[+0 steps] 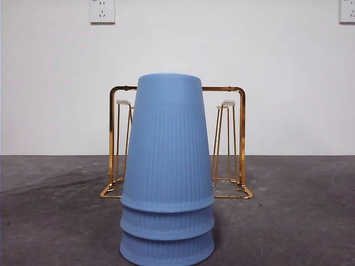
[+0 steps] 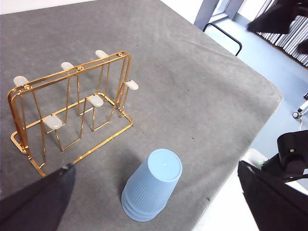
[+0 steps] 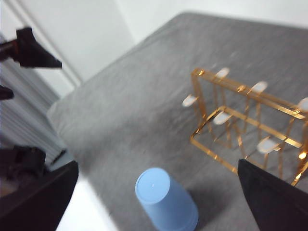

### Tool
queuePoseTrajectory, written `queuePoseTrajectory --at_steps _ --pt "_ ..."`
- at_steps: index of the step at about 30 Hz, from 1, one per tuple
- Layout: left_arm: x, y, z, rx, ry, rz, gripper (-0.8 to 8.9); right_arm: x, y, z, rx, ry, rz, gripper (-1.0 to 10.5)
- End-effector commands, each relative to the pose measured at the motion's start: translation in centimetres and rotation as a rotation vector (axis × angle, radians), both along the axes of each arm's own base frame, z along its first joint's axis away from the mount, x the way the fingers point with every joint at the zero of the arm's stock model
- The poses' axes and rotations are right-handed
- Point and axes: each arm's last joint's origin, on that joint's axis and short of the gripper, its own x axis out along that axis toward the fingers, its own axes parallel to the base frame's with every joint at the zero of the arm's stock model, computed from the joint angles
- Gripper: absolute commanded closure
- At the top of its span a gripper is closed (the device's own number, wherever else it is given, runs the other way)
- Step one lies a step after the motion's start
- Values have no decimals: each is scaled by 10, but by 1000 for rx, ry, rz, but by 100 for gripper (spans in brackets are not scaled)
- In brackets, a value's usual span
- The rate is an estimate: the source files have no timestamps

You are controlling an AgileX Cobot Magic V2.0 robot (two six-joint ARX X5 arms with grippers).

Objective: Pick the top cup and place it on cupholder, pick up the mid cup and place it on cupholder, last pick the bottom cup and place it on cupholder.

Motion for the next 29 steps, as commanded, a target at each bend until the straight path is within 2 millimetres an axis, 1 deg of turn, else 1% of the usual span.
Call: queuePoseTrajectory --at_steps 1,4,7,12,18,24,29 --pt "-4 1 7 -11 -32 -15 252 13 19 1 -67 45 35 325" --pt "-6 2 5 -4 -16 -16 252 25 42 -4 -193 103 67 325" --pt "-7 3 2 13 10 -19 252 36 66 -14 -314 163 92 325" --pt "-9 4 -1 42 39 -27 252 53 106 -35 -476 225 137 325" --pt "-10 4 -1 43 36 -29 252 64 148 -63 -633 273 171 325" --pt "-9 4 -1 43 37 -29 252 69 180 -85 -715 313 223 325" --pt "-9 4 -1 43 36 -29 252 70 193 -94 -772 303 217 325"
